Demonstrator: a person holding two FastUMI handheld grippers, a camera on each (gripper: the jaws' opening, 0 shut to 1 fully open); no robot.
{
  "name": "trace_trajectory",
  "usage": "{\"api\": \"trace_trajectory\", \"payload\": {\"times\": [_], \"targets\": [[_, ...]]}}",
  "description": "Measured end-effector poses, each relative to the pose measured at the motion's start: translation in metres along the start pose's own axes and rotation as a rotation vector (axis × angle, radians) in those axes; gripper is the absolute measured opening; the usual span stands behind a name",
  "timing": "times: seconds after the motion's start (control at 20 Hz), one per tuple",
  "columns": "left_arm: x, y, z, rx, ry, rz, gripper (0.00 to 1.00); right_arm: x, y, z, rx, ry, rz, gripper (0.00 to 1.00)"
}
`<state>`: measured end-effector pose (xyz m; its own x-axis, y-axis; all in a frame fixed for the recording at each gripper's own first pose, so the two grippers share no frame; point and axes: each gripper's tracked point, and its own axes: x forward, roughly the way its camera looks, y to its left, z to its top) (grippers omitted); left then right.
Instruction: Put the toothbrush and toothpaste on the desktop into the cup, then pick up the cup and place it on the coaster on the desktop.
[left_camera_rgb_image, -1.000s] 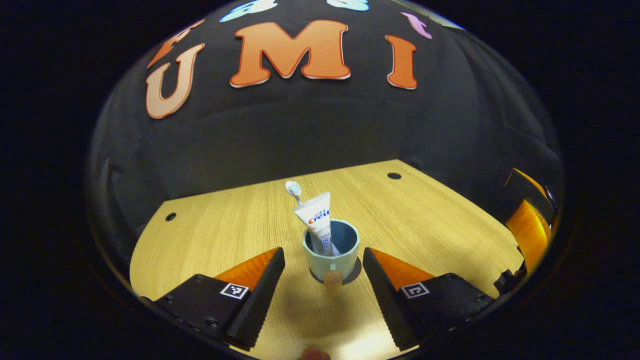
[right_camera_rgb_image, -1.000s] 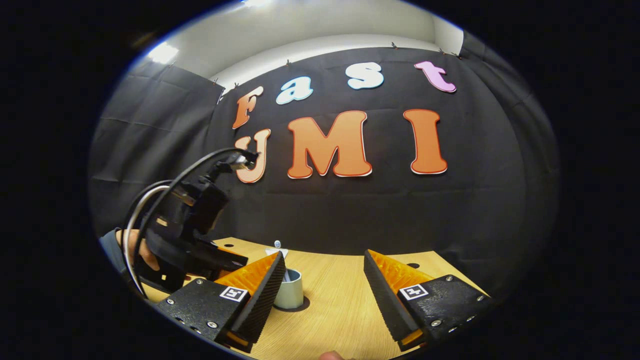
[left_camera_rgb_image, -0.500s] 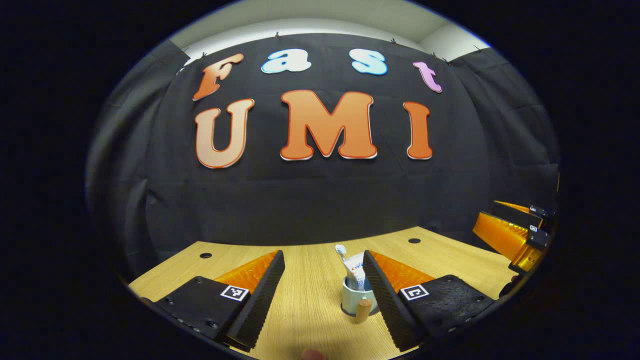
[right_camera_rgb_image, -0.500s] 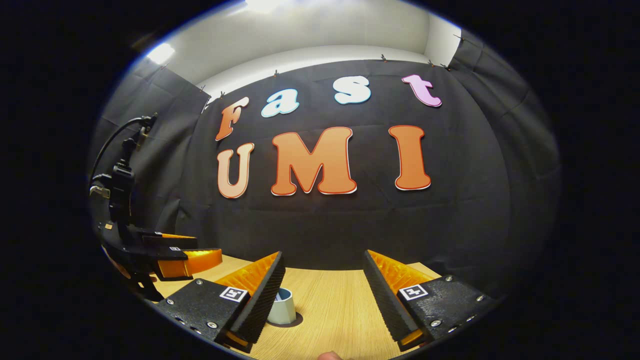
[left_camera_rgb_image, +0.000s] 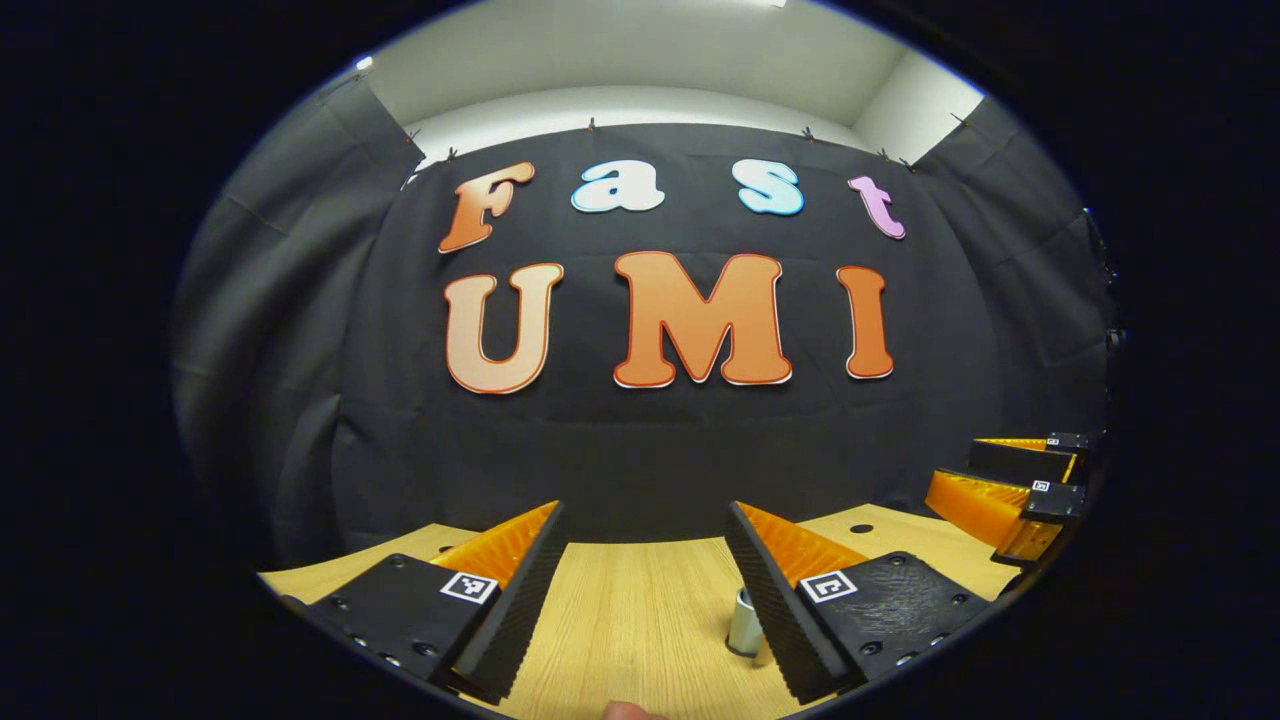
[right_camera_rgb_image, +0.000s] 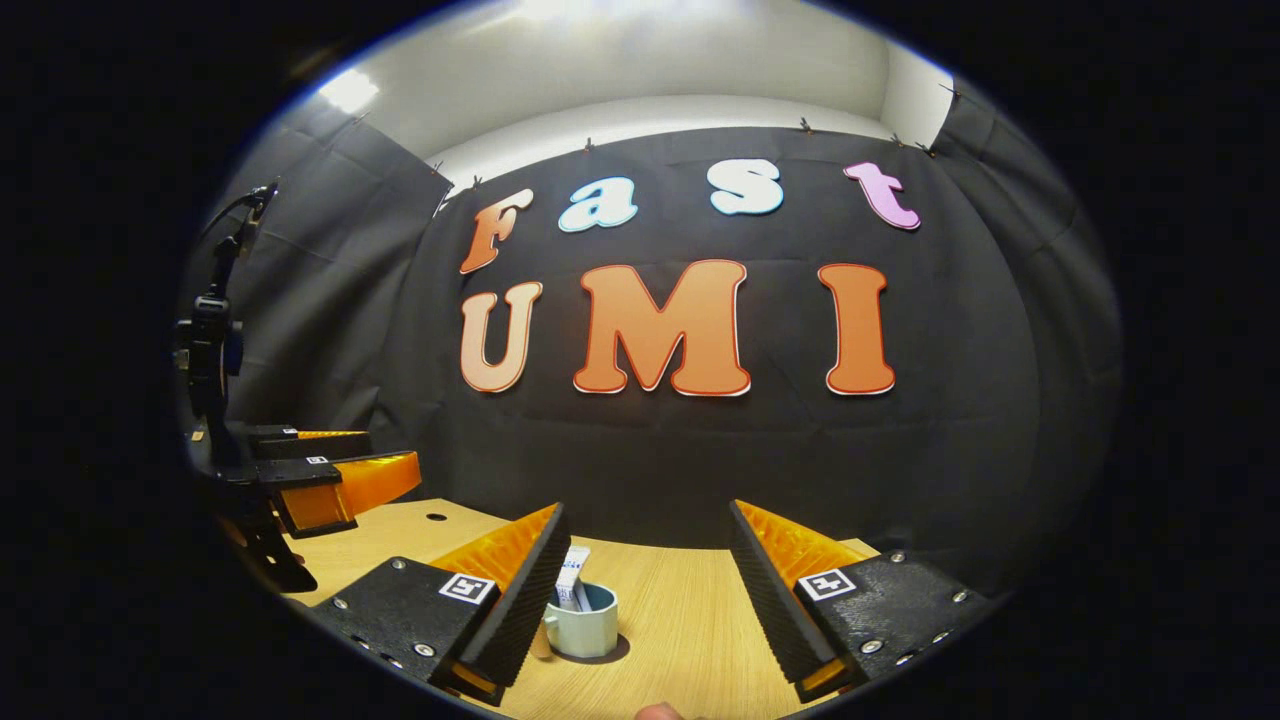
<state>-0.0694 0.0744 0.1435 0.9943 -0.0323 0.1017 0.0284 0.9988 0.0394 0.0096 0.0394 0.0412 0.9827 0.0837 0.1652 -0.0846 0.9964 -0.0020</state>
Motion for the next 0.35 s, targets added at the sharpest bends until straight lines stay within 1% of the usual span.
{"api": "trace_trajectory", "payload": {"times": [0.15,0.35], "targets": [[-0.004,0.004,0.007,-0.032,-0.047,-0.007,0.94,0.003,0.006,-0.001,-0.013,0.003,0.01,0.95],[-0.005,0.017,0.004,-0.034,-0.055,0.018,0.94,0.006,0.012,-0.006,-0.016,0.016,0.027,0.95]]}}
